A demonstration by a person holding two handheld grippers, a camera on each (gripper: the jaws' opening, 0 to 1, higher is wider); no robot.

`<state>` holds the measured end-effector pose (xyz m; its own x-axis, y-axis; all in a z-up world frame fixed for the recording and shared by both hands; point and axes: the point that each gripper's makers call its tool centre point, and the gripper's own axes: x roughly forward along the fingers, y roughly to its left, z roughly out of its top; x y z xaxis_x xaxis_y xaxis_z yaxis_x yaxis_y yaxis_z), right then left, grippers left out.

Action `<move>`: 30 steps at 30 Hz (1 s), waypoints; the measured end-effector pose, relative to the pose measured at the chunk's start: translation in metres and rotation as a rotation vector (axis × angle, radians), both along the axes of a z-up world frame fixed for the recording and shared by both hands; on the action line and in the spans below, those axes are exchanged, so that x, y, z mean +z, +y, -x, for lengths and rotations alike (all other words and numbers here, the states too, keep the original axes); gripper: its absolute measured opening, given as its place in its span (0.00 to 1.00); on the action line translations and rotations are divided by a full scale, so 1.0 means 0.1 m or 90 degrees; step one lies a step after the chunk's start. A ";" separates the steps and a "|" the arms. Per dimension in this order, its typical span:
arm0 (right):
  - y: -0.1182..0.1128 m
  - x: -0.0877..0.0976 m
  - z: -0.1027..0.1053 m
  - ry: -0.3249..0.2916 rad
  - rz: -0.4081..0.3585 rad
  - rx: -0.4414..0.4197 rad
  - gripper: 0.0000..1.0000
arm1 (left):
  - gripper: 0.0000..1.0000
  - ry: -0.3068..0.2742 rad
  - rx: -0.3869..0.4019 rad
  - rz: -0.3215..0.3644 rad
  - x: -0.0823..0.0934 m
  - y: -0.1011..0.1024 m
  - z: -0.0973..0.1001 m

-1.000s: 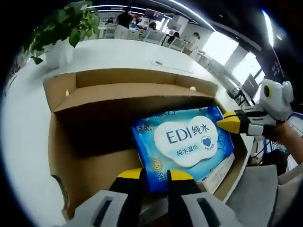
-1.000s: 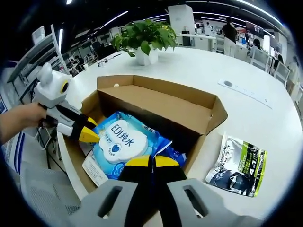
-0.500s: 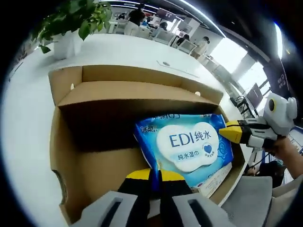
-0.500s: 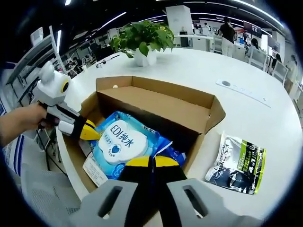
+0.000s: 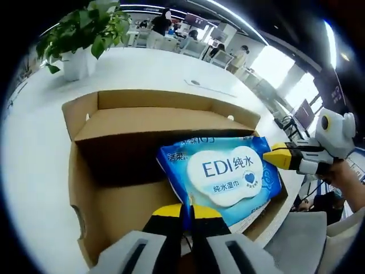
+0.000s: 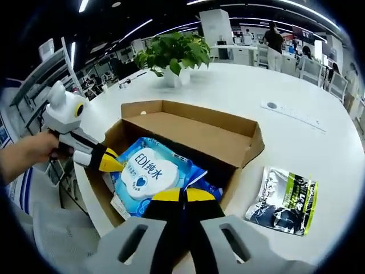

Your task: Operate the shoe box by opening the lid, removing the specified soft item, and placing it in the target area until the item is outside and the box remains undamaged.

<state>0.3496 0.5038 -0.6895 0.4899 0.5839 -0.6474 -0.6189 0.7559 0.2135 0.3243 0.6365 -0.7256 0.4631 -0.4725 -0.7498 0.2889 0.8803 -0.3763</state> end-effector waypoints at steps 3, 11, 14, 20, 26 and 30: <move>0.00 0.05 0.00 -0.002 -0.004 0.000 0.00 | 0.03 -0.008 -0.002 -0.003 0.07 -0.01 0.01; -0.05 0.24 0.01 -0.018 -0.020 0.001 0.00 | 0.03 -0.030 -0.011 -0.003 0.25 -0.06 0.03; -0.09 0.32 0.00 -0.025 -0.026 -0.002 0.00 | 0.02 -0.040 -0.016 -0.004 0.33 -0.10 0.03; -0.21 0.45 -0.01 -0.033 -0.036 -0.009 0.00 | 0.02 -0.054 -0.022 0.004 0.51 -0.25 0.06; -0.37 0.56 -0.04 -0.039 -0.043 -0.027 0.00 | 0.02 -0.069 -0.032 0.010 0.65 -0.42 0.05; -0.51 0.66 -0.05 -0.046 -0.050 -0.042 0.00 | 0.02 -0.084 -0.038 0.015 0.74 -0.54 0.00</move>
<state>0.3549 0.4529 -0.6239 0.5734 0.5960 -0.5621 -0.5838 0.7786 0.2301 0.3244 0.5823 -0.6517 0.5281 -0.5186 -0.6725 0.3887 0.8517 -0.3515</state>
